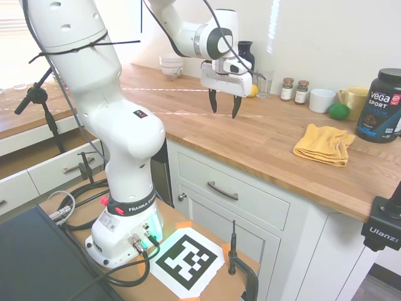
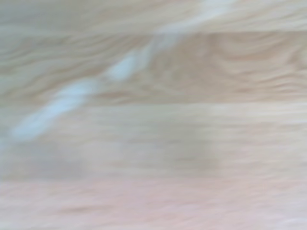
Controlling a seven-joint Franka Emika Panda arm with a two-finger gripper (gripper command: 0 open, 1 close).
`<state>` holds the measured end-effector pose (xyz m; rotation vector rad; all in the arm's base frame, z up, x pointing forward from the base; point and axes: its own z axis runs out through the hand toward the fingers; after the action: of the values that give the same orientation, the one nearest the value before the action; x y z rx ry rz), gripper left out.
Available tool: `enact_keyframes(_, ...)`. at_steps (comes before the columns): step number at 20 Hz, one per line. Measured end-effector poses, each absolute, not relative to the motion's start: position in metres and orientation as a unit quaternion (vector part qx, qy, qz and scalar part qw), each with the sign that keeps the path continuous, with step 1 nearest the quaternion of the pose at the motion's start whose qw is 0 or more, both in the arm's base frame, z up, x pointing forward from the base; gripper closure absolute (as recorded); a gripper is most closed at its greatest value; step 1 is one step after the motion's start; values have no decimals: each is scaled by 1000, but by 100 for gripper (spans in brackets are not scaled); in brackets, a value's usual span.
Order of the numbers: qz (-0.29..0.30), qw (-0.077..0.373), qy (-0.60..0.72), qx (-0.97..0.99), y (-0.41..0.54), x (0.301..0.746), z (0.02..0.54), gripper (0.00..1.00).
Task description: Wipe the counter
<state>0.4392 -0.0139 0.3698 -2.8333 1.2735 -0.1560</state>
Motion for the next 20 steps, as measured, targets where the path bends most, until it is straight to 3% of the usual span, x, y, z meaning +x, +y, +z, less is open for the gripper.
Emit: enact_keyframes(20,-93,3,453,-886,-230,457,384,0)
